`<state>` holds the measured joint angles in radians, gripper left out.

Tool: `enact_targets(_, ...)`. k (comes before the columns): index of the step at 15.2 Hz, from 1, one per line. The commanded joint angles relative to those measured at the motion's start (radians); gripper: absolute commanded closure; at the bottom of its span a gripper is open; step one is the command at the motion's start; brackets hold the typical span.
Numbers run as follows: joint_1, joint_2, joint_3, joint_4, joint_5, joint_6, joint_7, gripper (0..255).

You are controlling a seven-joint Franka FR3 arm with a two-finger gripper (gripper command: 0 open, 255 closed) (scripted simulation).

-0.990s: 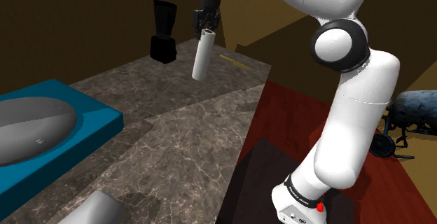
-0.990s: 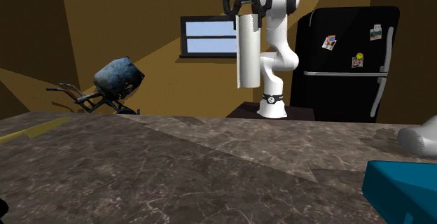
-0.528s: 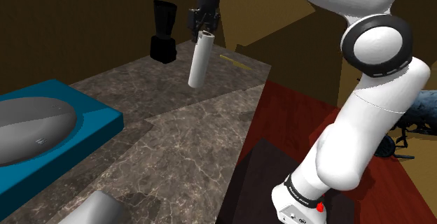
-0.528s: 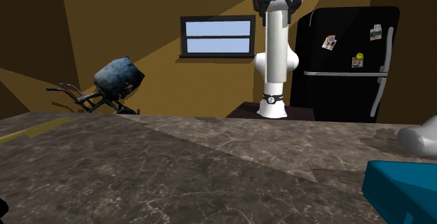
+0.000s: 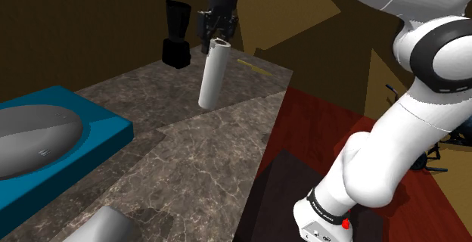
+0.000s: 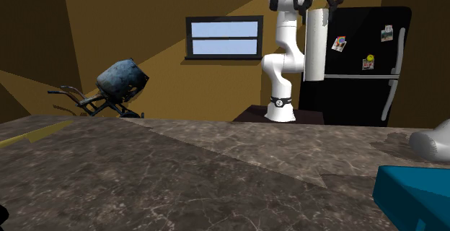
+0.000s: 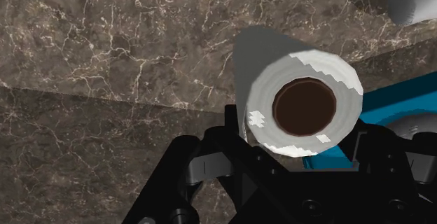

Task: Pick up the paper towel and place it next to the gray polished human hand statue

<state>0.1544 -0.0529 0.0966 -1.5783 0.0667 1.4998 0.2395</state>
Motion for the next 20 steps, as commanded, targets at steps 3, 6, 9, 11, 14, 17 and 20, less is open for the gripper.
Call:
enact_targets(3,0.041,-0.055,0.047,-0.039,0.012,-0.01,0.09,255)
enact_targets(6,0.07,-0.083,0.085,-0.056,0.022,-0.016,0.158,255)
enact_targets(9,0.1,-0.102,0.124,-0.062,0.033,-0.023,0.228,255)
enact_targets(11,0.119,-0.11,0.152,-0.06,0.039,-0.028,0.275,255)
enact_targets(14,0.15,-0.113,0.194,-0.047,0.047,-0.037,0.349,255)
enact_targets(17,0.18,-0.106,0.238,-0.024,0.052,-0.046,0.426,255)
enact_targets(20,0.21,-0.087,0.285,0.011,0.052,-0.056,0.505,255)
